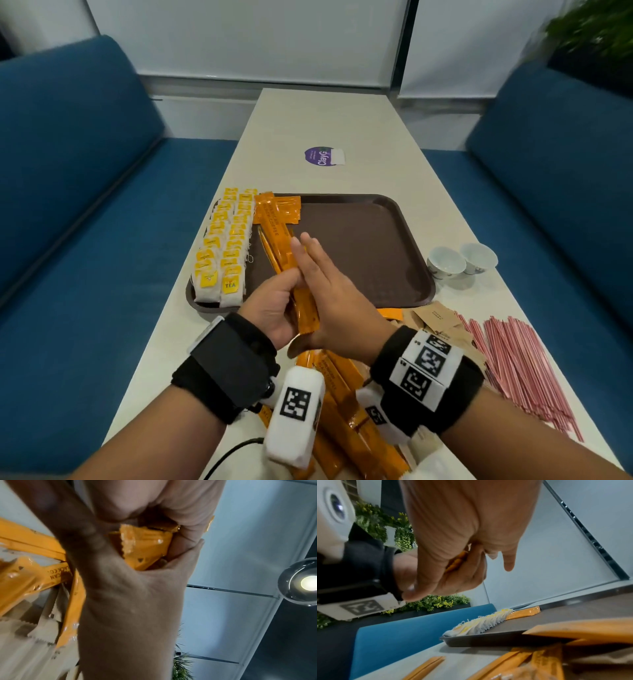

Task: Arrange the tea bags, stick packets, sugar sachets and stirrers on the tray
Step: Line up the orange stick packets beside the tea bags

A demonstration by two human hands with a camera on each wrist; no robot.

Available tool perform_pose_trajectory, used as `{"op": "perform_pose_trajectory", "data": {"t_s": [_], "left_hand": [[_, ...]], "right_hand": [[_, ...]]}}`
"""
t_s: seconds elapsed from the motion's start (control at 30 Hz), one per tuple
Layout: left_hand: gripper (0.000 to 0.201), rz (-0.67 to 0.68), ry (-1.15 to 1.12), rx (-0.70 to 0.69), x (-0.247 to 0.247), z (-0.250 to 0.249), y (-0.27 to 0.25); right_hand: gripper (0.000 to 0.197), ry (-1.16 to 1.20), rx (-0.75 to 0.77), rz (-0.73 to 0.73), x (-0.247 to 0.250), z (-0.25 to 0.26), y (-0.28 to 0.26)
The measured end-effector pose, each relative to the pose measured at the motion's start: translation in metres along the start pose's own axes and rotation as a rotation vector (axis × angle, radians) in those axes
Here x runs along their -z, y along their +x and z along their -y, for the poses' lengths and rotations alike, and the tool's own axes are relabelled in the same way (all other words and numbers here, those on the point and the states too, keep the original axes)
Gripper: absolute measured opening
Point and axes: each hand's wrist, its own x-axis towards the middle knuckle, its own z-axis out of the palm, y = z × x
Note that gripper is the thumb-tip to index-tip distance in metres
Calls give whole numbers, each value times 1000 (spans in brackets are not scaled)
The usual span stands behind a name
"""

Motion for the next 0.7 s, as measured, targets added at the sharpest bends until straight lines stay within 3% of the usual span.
{"op": "perform_pose_trajectory", "data": {"t_s": [0.2, 0.37, 0.47, 0.57, 0.7], "left_hand": [[19, -40, 108, 13, 28, -10, 1], [21, -52, 120, 55, 60, -17, -7], [21, -58, 112, 83, 71, -14, -11], [20, -70, 92, 110, 79, -8, -14], [19, -94, 87, 130, 84, -4, -15]], "right_hand": [[137, -164, -62, 135, 23, 4, -18], [138, -484, 28, 548, 13, -4, -58], [131, -554, -5, 690, -1, -12, -66], [120, -532, -71, 677, -9, -15, -61], [112, -524, -135, 532, -10, -10, -45]]}}
